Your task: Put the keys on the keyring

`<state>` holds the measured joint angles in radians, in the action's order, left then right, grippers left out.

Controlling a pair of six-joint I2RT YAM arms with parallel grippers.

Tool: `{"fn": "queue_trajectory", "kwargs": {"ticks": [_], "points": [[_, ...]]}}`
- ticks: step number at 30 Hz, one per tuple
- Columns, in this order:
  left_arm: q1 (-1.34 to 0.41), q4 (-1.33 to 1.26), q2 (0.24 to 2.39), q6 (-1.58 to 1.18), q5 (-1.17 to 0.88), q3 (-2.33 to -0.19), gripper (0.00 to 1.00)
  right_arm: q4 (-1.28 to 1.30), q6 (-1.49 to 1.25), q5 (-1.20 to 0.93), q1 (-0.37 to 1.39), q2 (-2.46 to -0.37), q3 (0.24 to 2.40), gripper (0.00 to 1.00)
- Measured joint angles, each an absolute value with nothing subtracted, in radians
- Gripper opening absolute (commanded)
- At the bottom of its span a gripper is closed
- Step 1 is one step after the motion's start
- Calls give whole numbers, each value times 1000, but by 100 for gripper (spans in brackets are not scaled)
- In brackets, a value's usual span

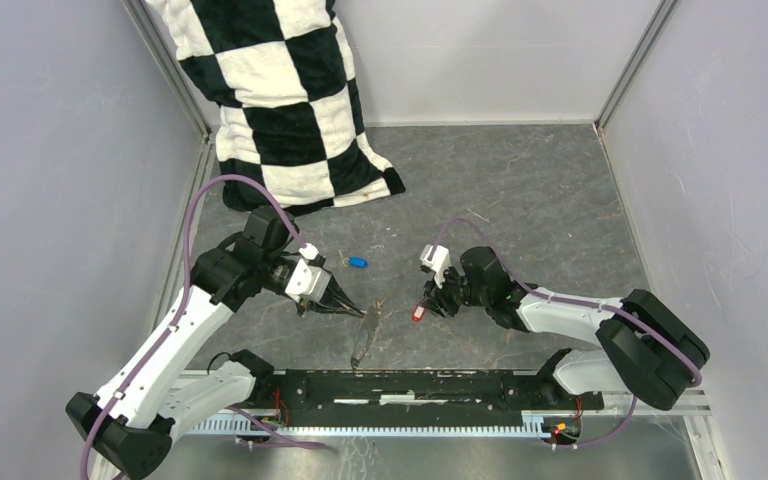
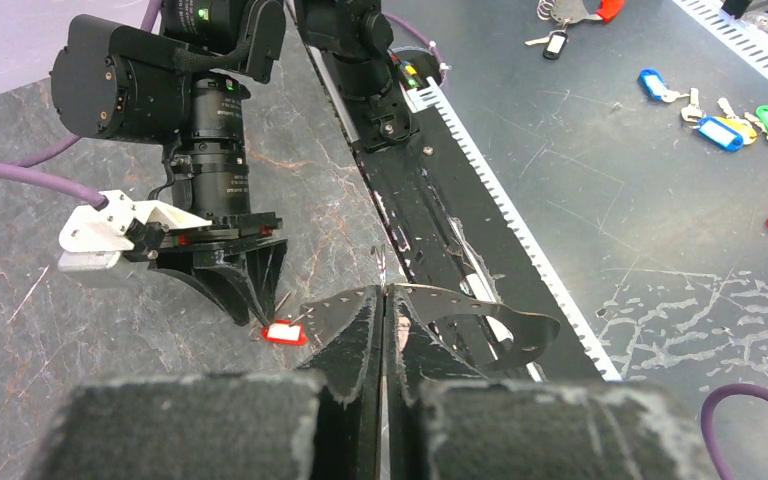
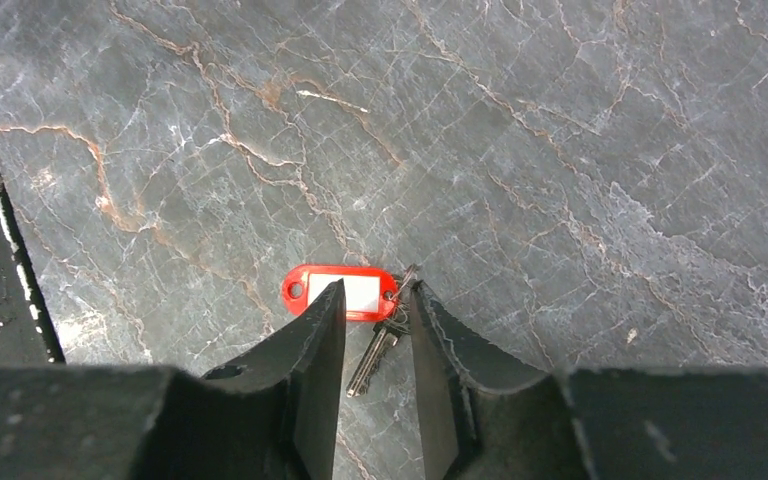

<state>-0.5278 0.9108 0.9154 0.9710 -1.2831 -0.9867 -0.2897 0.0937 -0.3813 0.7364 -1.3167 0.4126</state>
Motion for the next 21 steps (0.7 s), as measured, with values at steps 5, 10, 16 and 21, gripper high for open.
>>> {"fn": "queue_trajectory", "kwargs": {"ticks": [5,10,16,21], "points": [[-528,911,915,971,-1283,-987,2,-299,81,-418,730,-1338,413,33],[-528,911,915,971,-1283,-988,2,-298,76,-433,730,-1365,413,30],[-528,911,915,971,-1283,-989,2,-299,76,-433,730,-1382,413,23],[-528,911,915,971,-1283,-989,2,-299,79,-425,730,-1387,413,20]]}}
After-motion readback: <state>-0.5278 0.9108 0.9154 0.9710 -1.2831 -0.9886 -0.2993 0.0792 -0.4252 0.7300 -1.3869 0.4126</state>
